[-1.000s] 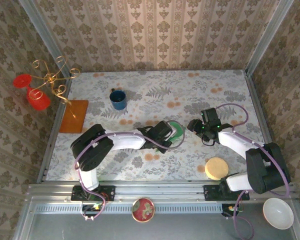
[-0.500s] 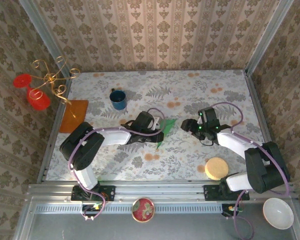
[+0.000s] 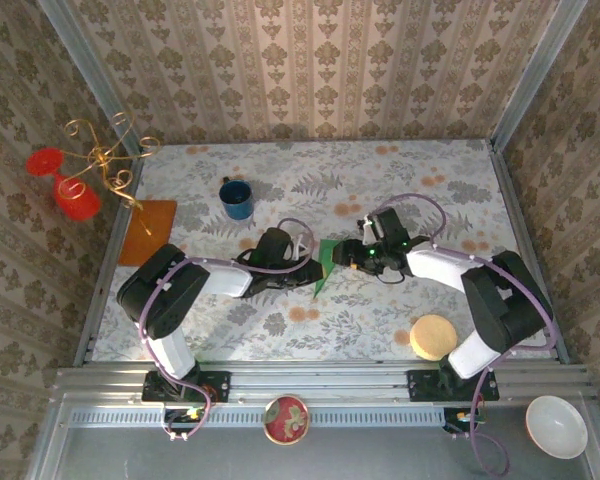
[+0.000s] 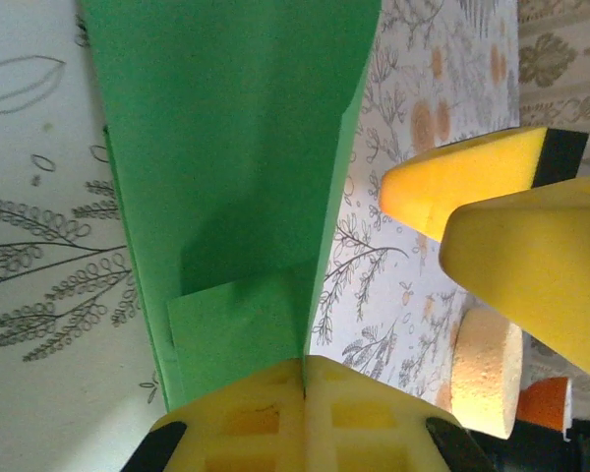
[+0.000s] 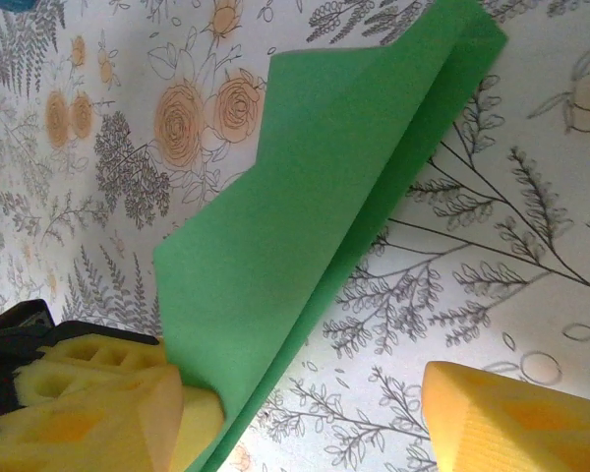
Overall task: Fold a paper plane with a square sheet of paper (pick it up from the middle)
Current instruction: Fold the wing for the fifth time at the center of the table.
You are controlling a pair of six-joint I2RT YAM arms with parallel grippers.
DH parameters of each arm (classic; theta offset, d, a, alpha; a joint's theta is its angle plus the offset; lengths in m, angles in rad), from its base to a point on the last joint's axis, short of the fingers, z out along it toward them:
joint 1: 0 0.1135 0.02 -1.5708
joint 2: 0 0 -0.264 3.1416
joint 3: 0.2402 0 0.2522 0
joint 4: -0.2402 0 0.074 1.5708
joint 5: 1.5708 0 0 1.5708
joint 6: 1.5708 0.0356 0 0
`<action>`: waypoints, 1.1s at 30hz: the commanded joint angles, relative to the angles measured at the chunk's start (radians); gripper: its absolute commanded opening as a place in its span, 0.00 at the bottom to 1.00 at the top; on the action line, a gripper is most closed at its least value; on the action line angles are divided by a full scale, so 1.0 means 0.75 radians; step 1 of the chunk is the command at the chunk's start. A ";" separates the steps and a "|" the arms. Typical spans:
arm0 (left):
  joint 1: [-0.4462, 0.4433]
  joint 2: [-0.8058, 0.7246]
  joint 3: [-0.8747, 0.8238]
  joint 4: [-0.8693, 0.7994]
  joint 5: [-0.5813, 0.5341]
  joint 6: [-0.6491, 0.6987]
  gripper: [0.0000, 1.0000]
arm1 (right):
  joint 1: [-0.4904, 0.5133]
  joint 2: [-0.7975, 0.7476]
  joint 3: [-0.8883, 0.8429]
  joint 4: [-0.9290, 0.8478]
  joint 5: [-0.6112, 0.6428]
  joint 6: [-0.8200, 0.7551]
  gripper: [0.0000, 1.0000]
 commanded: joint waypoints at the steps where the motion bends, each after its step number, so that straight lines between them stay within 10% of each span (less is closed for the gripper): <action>1: 0.030 0.018 -0.026 0.130 0.053 -0.124 0.04 | 0.008 0.071 0.066 -0.052 -0.043 -0.043 0.65; 33: 0.059 0.113 -0.060 0.177 0.072 -0.224 0.14 | 0.094 0.444 0.363 -0.391 0.270 -0.034 0.58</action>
